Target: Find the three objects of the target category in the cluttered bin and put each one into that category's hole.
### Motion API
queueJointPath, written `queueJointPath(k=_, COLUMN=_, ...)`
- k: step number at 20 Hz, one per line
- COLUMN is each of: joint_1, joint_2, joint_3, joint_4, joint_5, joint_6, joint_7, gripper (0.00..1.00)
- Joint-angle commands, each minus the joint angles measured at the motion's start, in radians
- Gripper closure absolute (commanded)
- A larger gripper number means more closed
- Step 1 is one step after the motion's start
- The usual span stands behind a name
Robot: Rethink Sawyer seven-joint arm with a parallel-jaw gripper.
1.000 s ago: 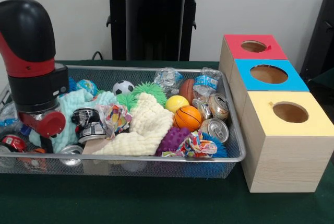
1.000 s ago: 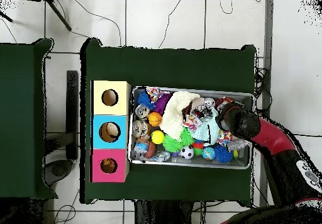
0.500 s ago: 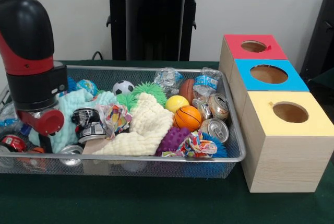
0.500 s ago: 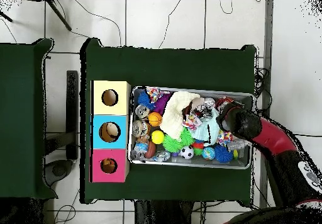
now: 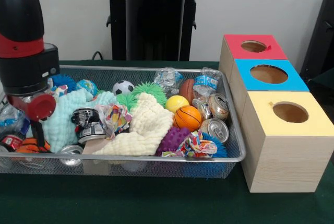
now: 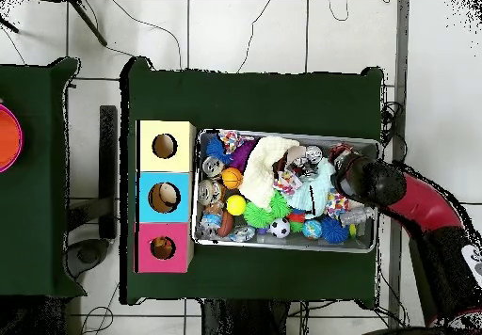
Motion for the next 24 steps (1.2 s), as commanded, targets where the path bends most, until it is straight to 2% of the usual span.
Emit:
queueJointPath(k=1, joint_1=0.06, joint_2=-0.112, joint_3=-0.046, joint_4=0.079, joint_5=0.023, joint_6=0.041, joint_7=0.106, gripper=1.0)
queueJointPath(k=6, joint_1=0.146, joint_2=-0.151, joint_3=-0.131, joint_4=0.15, joint_5=0.024, joint_6=-0.019, joint_7=0.204, gripper=1.0)
queueJointPath(k=13, joint_1=0.246, joint_2=-0.173, joint_3=-0.221, joint_4=0.21, joint_5=0.059, joint_6=-0.096, joint_7=0.278, gripper=1.0)
queueJointPath(k=19, joint_1=0.312, joint_2=-0.196, joint_3=-0.284, joint_4=0.27, joint_5=0.106, joint_6=-0.173, joint_7=0.304, gripper=1.0)
queueJointPath(k=24, joint_1=0.339, joint_2=-0.216, joint_3=-0.304, joint_4=0.288, joint_5=0.18, joint_6=-0.155, joint_7=0.294, gripper=1.0)
